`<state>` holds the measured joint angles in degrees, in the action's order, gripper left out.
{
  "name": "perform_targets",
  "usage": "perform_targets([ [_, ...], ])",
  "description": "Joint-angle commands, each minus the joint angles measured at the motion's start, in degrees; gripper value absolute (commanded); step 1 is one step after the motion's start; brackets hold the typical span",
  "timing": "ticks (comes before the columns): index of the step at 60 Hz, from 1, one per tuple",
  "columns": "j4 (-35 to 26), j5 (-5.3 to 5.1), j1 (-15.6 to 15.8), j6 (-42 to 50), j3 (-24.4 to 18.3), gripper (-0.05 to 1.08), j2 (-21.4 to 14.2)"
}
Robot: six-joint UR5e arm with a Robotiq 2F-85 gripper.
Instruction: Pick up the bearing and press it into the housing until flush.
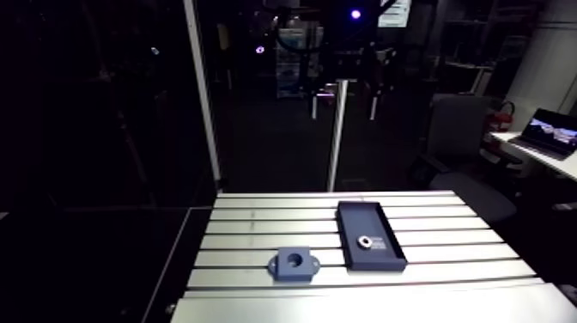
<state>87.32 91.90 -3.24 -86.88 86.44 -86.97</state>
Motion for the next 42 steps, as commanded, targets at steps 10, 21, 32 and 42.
perform_targets([
  [10,-0.3,0.26,2.7,-3.2,-1.7,0.01,2.2],
  [21,-0.2,0.26,2.7,-3.2,-1.7,0.01,2.2],
  [32,0.2,0.69,2.4,-3.2,-1.4,0.01,2.3],
  [42,1.1,0.69,1.9,-3.7,-0.9,0.01,2.5],
])
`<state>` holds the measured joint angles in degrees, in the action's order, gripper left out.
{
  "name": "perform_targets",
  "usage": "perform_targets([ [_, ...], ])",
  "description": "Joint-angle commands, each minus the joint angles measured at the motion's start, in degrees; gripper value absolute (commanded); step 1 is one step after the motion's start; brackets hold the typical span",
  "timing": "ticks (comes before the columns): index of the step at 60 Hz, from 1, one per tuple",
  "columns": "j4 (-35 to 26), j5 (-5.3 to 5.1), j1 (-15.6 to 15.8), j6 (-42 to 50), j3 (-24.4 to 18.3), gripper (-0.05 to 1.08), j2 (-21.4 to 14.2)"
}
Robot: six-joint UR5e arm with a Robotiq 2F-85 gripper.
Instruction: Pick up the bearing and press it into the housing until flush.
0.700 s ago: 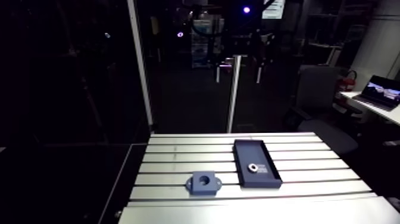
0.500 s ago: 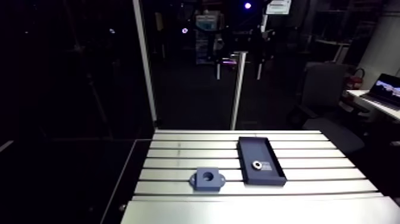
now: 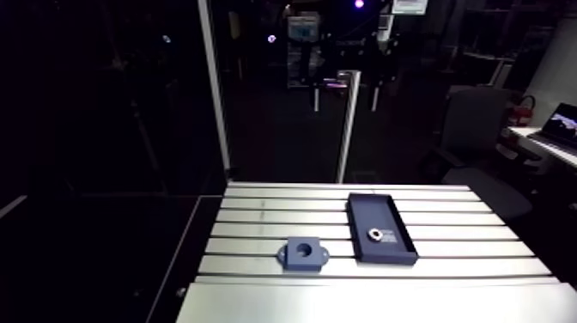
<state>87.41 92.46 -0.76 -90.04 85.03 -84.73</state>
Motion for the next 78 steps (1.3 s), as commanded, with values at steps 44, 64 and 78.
perform_targets([
  [44,17.4,-0.31,-11.9,-11.4,11.4,0.01,3.0],
  [64,25.0,-0.23,-12.4,-11.9,17.2,0.02,6.2],
  [78,28.8,-0.31,-13.4,-13.5,20.4,0.14,7.2],
])
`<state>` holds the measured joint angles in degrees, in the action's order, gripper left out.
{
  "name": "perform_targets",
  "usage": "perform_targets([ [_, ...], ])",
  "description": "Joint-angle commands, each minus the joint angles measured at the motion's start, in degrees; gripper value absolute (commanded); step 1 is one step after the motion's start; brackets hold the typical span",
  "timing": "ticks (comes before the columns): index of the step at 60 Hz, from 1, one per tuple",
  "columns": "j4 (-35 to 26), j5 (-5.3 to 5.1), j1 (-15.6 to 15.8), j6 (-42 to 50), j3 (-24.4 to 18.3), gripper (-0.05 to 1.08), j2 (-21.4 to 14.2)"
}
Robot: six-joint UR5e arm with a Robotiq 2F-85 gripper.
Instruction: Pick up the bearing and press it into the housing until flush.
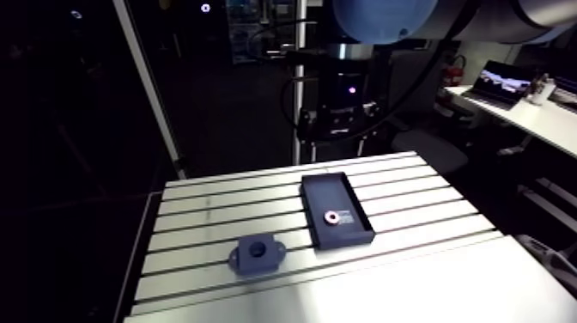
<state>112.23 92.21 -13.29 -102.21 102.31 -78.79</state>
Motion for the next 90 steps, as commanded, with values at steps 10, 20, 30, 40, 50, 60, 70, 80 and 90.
perform_targets([
  [10,7.2,-0.06,-1.6,-2.4,5.0,0.32,3.0],
  [20,9.2,-0.06,-1.7,-2.5,6.5,0.37,4.7],
  [30,9.9,-0.06,-1.7,-2.5,7.3,0.38,5.5],
  [40,10.1,-0.06,-1.7,-2.4,7.9,0.37,5.8],
  [50,10.2,-0.06,-1.7,-2.3,8.4,0.37,6.4],
  [60,12.1,-0.48,-1.7,-2.4,9.1,0.37,7.1],
  [70,14.5,-0.58,-1.7,-2.5,10.0,0.37,7.7],
  [80,14.7,-0.67,-1.7,-2.5,10.4,0.37,8.1],
  [90,14.7,-0.67,-1.9,-2.5,10.7,0.37,8.2],
])
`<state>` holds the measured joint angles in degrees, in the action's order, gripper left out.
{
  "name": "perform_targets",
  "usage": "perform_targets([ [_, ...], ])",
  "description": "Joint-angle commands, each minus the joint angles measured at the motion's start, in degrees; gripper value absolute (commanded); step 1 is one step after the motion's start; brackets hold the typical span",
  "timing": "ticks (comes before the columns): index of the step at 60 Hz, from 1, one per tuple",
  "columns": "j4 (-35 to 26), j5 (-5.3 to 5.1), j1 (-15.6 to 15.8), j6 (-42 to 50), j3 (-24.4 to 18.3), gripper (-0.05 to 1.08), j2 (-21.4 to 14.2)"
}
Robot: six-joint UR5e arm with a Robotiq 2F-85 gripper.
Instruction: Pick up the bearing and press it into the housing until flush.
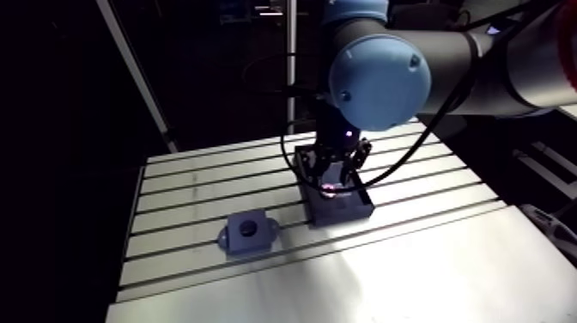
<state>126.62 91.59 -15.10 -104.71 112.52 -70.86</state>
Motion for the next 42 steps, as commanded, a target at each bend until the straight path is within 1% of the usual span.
perform_targets([
  [1,0.3,-0.06,-0.1,0.0,0.4,0.37,0.3],
  [7,1.1,-0.06,-0.2,0.0,0.7,0.37,1.0],
  [16,4.3,-0.14,-0.2,-0.3,1.3,0.37,1.8],
  [42,4.5,-0.06,-0.2,-0.3,1.3,0.38,2.4],
])
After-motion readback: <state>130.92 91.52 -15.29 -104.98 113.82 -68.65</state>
